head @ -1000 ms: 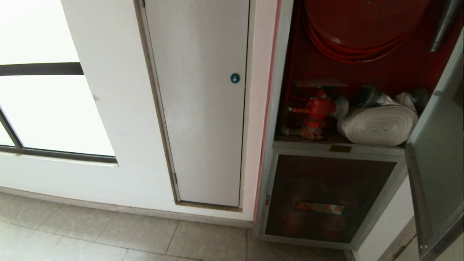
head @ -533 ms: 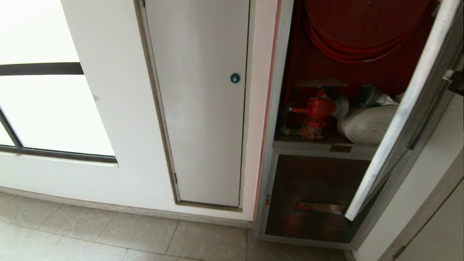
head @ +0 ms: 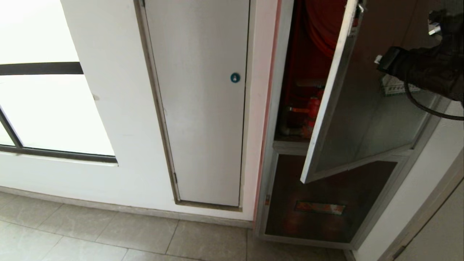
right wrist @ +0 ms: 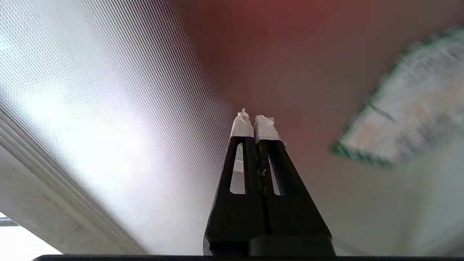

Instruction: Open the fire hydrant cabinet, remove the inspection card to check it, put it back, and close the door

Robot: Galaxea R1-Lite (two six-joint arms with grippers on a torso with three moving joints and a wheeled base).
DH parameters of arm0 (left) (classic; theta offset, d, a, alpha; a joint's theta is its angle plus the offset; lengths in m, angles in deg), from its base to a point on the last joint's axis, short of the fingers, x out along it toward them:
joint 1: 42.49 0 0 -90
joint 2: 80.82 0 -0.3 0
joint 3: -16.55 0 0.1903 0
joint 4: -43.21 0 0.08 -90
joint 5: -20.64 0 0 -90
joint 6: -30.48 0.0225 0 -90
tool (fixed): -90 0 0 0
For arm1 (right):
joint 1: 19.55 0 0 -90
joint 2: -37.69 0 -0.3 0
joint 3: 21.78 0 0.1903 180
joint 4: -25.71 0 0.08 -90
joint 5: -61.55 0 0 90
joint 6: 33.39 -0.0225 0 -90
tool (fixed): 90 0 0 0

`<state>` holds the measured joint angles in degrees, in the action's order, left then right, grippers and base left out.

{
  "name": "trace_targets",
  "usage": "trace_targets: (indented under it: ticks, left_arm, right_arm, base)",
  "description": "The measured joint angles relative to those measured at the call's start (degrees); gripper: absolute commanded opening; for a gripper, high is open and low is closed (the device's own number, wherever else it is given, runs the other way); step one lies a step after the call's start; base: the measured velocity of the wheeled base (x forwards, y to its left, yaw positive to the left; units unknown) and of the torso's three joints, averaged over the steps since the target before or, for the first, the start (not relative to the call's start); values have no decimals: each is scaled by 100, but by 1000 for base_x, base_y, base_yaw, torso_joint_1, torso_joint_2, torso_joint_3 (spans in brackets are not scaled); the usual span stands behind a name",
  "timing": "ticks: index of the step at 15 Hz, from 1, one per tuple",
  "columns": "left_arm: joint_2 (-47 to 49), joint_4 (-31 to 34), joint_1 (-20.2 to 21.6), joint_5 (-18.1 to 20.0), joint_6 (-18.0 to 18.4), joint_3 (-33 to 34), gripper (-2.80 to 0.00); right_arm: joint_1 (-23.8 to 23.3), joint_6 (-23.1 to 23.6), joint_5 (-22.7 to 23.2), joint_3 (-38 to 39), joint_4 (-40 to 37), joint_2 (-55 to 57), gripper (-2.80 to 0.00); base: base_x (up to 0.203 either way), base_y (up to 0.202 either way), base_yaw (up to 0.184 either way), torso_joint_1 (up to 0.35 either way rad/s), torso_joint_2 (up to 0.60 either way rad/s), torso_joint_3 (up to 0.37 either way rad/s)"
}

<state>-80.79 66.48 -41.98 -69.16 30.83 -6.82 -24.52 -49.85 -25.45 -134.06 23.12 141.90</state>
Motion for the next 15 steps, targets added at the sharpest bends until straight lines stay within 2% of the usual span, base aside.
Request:
trace_targets:
  ticks: [5,7,9,13,15]
  left_arm:
    - [0,2,0,-2,-2,0,-280]
    - [0,2,0,-3,0,0,-280]
    - [0,1,0,-4,-1,0,-280]
    - [0,2,0,-2,-2,0,-280]
    - [0,0,0,-2,0,0,-280]
  right_arm:
    - [253,186,1,-1713,-24,1398,-280]
    - [278,319,-17,-2156,-7,1874,-280]
    - [286,517,-28,-2299,41,2207,-280]
    - [288,530,-33,-2321,22,2334,-280]
    - [286,524,-30,-2054,-2,2133,-280]
  base:
    - [0,0,0,0,0,0]
    - [0,0,0,0,0,0]
    - [0,0,0,0,0,0]
    - [0,0,0,0,0,0]
    - [0,0,0,0,0,0]
